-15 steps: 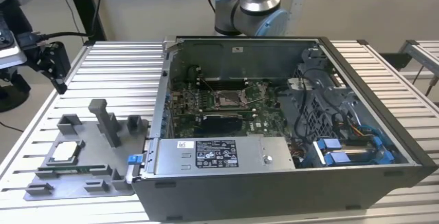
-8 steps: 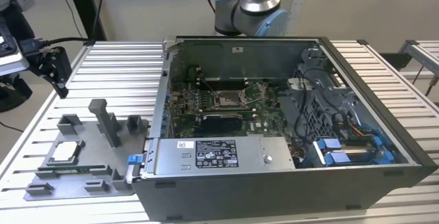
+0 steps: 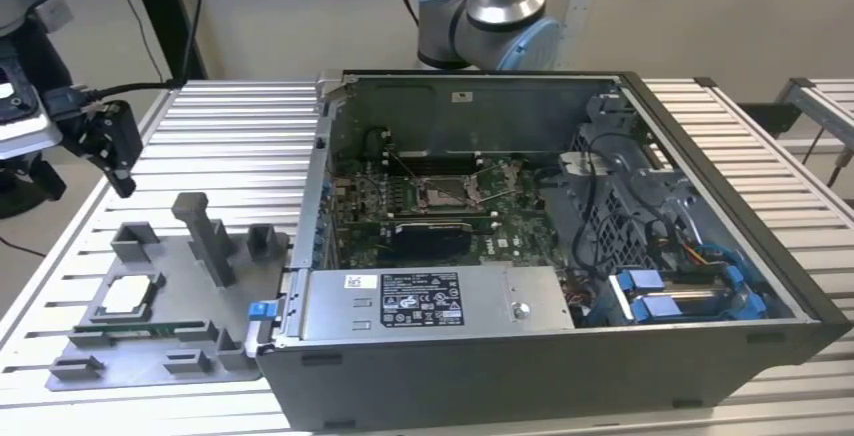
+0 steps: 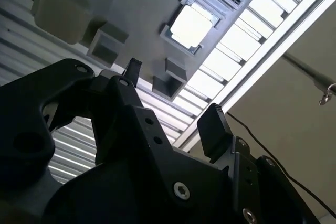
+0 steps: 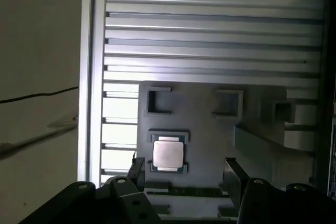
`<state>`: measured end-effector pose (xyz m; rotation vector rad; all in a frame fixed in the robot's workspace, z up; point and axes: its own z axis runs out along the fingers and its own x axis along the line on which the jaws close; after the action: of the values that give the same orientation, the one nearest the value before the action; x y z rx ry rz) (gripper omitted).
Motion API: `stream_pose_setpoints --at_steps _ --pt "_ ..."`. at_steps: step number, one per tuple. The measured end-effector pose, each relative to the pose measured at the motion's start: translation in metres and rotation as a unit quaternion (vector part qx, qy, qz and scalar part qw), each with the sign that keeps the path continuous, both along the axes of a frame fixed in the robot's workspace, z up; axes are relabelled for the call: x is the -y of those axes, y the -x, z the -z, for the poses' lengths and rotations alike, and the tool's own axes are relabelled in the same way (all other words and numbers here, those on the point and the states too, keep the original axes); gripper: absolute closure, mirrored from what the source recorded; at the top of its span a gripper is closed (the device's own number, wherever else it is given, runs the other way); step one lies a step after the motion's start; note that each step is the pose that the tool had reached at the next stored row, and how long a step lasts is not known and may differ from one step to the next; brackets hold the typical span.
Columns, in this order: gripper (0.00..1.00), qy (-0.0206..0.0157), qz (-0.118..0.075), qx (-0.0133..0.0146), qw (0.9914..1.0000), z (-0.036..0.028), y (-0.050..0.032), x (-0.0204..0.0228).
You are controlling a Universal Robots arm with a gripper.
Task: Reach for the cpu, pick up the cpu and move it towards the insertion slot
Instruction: 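Pick up the cpu and move it towards the insertion slot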
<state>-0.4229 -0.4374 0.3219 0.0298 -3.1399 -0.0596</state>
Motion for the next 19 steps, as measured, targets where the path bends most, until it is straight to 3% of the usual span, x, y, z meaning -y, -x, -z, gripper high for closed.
stream_pose_setpoints --at_steps 1,7,19 --pt "0.00 -0.0001 0.000 0.0001 1.00000 0.0036 0.0009 0.0013" --pt "0.00 0.0000 0.000 0.0001 1.00000 0.0109 0.0051 0.0038" --pt "0.00 0.0002 0.000 0.0000 1.00000 0.0280 0.0078 0.0061"
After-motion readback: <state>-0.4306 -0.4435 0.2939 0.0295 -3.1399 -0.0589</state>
